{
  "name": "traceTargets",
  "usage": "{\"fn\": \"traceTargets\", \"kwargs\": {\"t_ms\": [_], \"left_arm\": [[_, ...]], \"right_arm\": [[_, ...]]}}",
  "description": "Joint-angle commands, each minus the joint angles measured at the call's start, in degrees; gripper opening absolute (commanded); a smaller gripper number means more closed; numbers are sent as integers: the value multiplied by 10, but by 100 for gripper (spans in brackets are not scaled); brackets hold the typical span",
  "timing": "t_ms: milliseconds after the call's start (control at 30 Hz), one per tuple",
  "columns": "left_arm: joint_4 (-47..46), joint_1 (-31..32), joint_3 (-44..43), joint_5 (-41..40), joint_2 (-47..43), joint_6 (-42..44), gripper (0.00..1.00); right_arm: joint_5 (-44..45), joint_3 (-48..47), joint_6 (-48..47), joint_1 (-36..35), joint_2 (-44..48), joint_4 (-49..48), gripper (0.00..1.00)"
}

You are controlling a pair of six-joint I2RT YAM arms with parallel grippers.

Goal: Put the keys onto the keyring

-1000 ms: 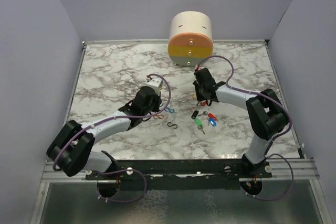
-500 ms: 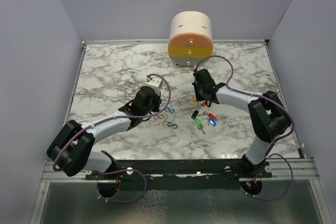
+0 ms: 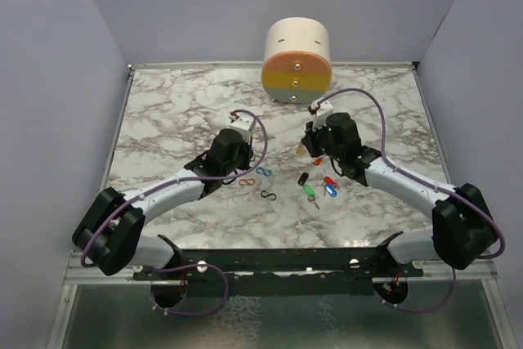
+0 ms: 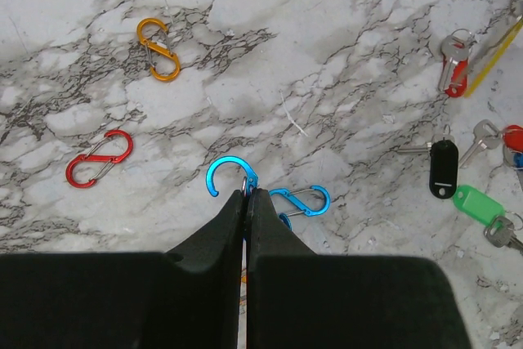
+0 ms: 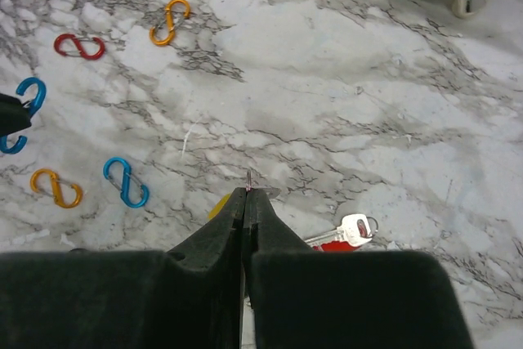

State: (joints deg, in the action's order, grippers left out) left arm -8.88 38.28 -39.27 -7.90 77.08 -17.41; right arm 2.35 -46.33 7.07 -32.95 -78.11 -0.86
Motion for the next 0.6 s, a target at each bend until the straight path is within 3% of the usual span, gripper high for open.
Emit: {"fn": "traceTargets", "kwargs": {"t_ms": [0, 233, 567], "left_arm": [[2, 3, -23, 29, -17, 4, 0], [-6, 5, -36, 66, -15, 7, 0], [-9, 18, -58, 89, 4, 5, 0]], "right_arm": [[-93, 19, -36, -3, 15, -52, 1], [-232, 79, -94, -2, 55, -113, 1], [-287, 137, -139, -5, 109, -185, 1]]}}
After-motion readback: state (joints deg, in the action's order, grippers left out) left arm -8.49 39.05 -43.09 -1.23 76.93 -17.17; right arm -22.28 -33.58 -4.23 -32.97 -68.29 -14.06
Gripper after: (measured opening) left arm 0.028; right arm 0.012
